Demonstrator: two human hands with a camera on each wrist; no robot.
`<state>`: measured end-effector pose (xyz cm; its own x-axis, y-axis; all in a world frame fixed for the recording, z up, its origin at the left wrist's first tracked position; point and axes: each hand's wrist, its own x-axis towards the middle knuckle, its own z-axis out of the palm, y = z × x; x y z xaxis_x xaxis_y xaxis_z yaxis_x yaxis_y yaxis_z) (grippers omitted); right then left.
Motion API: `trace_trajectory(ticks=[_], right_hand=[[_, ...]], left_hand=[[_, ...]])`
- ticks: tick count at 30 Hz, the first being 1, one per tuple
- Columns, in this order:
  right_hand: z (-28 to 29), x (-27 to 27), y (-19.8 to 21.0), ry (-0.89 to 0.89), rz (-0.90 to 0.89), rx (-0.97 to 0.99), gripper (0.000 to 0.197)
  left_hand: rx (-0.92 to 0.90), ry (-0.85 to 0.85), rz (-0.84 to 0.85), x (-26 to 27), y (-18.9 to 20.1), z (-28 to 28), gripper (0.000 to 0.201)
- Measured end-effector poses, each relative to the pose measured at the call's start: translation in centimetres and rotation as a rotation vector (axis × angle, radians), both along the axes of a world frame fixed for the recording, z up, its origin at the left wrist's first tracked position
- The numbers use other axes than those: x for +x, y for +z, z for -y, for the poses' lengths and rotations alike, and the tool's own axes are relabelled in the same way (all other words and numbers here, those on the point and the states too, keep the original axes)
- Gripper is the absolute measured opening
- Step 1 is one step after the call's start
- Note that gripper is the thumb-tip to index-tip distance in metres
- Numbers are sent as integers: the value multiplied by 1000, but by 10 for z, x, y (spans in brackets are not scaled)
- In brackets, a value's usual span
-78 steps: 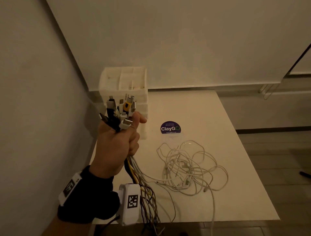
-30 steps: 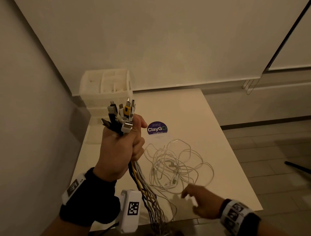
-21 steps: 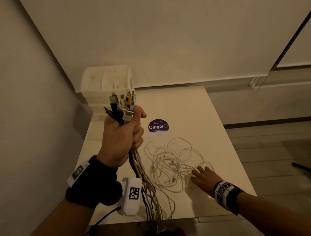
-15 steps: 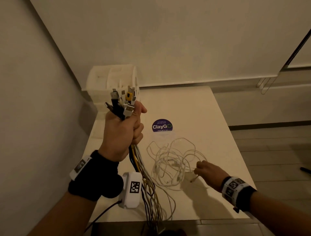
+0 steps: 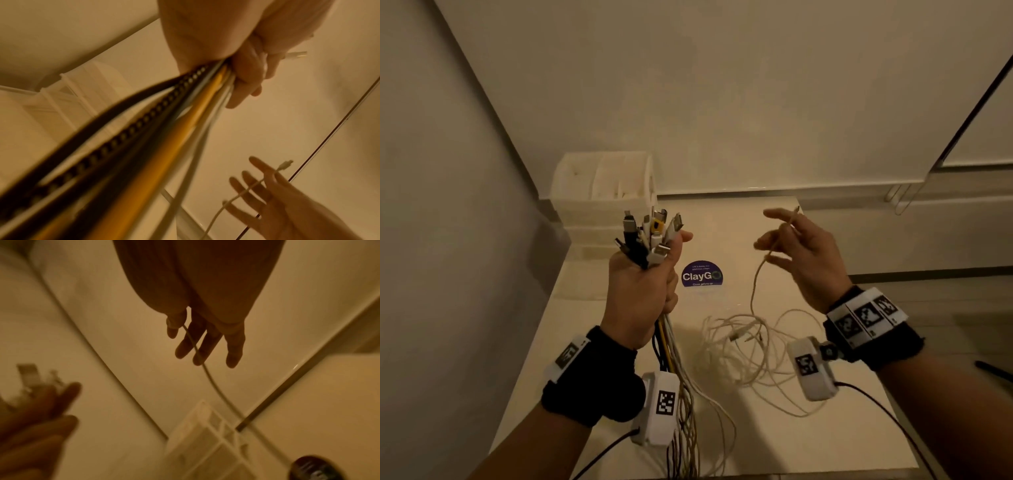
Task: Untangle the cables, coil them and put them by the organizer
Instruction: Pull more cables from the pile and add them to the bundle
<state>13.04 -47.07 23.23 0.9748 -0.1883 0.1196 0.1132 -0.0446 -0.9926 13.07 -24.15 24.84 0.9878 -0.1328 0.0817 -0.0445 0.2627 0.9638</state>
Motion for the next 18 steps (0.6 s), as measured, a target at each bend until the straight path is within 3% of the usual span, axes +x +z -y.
trace_trajectory(ticks=[2, 6, 13, 18], right_hand=[[-24, 2, 11, 42, -4, 179, 28], [-64, 4, 13, 38, -66, 184, 16], [-98, -14, -6, 68, 37, -99, 25], [-93, -23, -26, 98, 50, -290, 22]], left_hand=[[1, 15, -11, 1, 0, 0, 25], [16, 15, -34, 5, 1, 3, 25], [79, -61, -52, 8, -10, 11, 22], [152, 31, 5, 9, -15, 11, 23]])
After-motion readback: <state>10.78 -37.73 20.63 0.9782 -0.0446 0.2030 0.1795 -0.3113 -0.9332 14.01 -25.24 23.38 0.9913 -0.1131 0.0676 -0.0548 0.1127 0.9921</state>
